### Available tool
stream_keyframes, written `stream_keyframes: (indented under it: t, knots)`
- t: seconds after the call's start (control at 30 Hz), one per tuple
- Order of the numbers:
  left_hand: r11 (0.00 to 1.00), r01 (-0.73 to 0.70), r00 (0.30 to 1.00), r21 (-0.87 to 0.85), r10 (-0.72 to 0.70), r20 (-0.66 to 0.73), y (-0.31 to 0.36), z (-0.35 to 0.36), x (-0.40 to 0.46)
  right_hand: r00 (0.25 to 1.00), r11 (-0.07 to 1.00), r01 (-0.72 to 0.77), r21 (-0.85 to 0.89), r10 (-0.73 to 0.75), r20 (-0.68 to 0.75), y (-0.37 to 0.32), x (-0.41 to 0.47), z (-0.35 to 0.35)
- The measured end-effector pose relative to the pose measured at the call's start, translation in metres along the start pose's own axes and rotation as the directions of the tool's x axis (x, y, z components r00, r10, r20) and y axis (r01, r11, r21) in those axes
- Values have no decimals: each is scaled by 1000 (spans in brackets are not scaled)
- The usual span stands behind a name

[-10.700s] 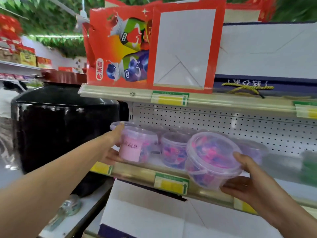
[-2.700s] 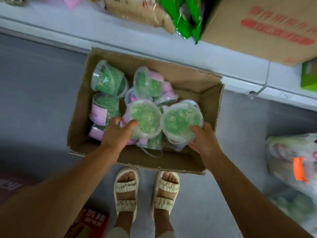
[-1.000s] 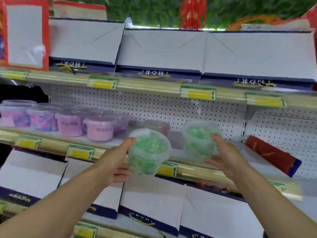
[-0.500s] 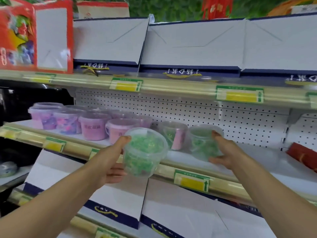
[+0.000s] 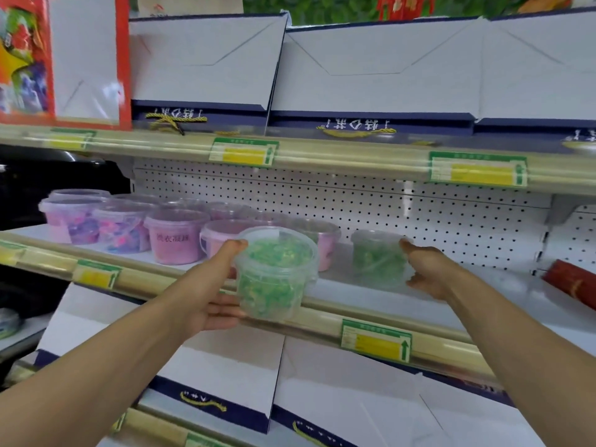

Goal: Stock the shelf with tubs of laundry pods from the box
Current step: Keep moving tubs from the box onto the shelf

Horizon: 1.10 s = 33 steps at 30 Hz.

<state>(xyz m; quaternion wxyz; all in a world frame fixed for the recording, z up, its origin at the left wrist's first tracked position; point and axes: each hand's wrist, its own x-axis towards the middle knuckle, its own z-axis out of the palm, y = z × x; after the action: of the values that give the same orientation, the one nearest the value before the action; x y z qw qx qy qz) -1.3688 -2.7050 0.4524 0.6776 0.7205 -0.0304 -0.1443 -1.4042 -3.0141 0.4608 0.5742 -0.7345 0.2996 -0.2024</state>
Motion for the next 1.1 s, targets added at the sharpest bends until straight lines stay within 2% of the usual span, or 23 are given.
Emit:
stream_keyframes:
  t: [0.07,0.13,0.2,0.3,0.33,0.47,0.5,0.6,0.67,0.8,0.9,0.97,1.1]
  knots:
    - [1000,4,1000,5,-4,16,3,8,4,994,977,77,-198,-91,-59,6,0,-1]
    - [1000,7,999,3,-7,40,7,18,8,963,914,190,-358,-245,-113,12,-3,-1]
    - [1000,1,998,9,-2,61,10,28,13,920,838,315,-445,-385,-74,16,-4,0]
    - [1000,-1,996,26,-1,88,15,44,17,932,862,359,-359,-354,82,19,-4,0]
    - [999,0,995,35,-3,101,17,50,18,935,880,353,-318,-342,94,19,-7,-2]
    - [996,-6,989,86,-7,151,22,73,22,915,903,390,-180,-401,-32,13,-26,-19]
    - [995,-11,986,97,-5,164,23,80,23,917,908,392,-148,-398,-12,11,-32,-23]
    - [990,-34,976,134,4,216,26,109,24,934,940,332,-78,-317,165,7,-48,-36]
    - [983,-60,968,172,15,252,27,132,24,942,955,287,-73,-267,205,4,-53,-47]
    - [950,-169,943,262,78,324,28,167,24,994,987,100,128,-104,22,2,-46,-72]
    - [869,-324,919,374,195,341,32,180,20,986,982,85,168,-58,-158,6,-32,-89]
    - [759,-446,887,474,303,350,31,179,18,975,984,70,165,-32,-221,12,-21,-92]
    - [546,-513,854,662,404,328,19,166,16,987,981,14,194,18,-162,22,-8,-86]
